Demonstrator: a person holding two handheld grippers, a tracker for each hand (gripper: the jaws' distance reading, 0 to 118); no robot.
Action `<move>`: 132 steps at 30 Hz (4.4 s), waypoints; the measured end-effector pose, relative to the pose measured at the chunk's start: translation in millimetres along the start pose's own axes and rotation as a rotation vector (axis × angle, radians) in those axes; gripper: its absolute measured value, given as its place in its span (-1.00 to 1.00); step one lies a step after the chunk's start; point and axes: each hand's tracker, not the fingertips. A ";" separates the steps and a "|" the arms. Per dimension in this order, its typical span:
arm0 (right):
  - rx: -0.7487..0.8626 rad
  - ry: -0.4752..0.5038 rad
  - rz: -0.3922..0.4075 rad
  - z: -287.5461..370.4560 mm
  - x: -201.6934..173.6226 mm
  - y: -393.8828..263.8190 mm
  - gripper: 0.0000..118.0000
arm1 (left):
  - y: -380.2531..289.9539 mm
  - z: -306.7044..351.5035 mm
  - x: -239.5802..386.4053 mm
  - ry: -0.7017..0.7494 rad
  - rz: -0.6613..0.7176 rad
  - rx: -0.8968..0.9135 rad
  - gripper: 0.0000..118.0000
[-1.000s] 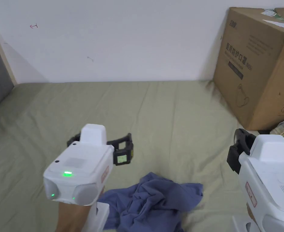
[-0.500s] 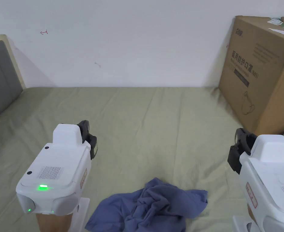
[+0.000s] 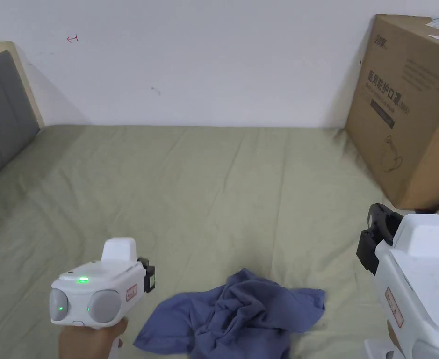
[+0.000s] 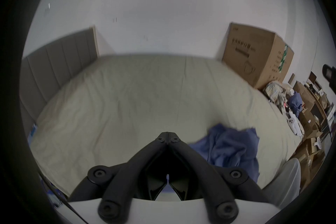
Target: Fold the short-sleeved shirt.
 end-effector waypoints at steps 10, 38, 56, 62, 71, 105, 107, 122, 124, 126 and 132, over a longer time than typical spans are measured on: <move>-0.068 0.005 0.008 -17.4 0.7 -18.8 -1.00 | -67.1 -76.4 -25.7 0.064 0.105 -0.306 0.01; -0.611 0.086 -0.003 -163.3 17.1 -141.9 0.59 | -51.4 -54.3 3.1 -0.071 -0.049 -0.203 -0.96; -0.923 0.137 0.011 -209.6 -11.5 -202.4 -0.92 | -48.6 -54.7 0.7 -0.115 -0.018 -0.190 -0.96; -0.762 0.161 0.007 -170.0 -0.5 -140.2 -0.93 | -36.4 -40.5 -6.6 -0.169 0.089 -0.131 -0.96; -0.491 0.117 0.012 -151.2 52.2 -16.9 -0.93 | 50.6 -6.8 -40.5 -0.165 0.203 0.074 -0.96; -0.152 0.024 -0.019 -359.2 68.6 223.8 -0.93 | 471.7 -5.1 -101.9 0.142 0.141 0.503 -0.97; -0.160 0.017 -0.012 -371.1 61.5 206.5 -0.93 | 465.7 -22.2 -102.6 0.158 0.125 0.496 -0.97; -0.311 -0.023 0.109 -386.1 13.6 27.6 -0.93 | 299.9 -139.7 -125.1 0.227 0.054 0.260 -0.97; -0.355 -0.015 0.097 -370.7 10.6 5.3 -0.93 | 265.0 -141.7 -129.5 0.223 0.053 0.219 -0.97; -0.395 -0.008 0.080 -354.0 8.3 -17.0 -0.93 | 231.7 -141.4 -137.0 0.236 0.041 0.175 -0.97; -0.499 -0.007 0.034 -282.0 10.7 -77.8 -0.93 | 132.2 -117.4 -145.3 0.240 -0.005 0.057 -0.97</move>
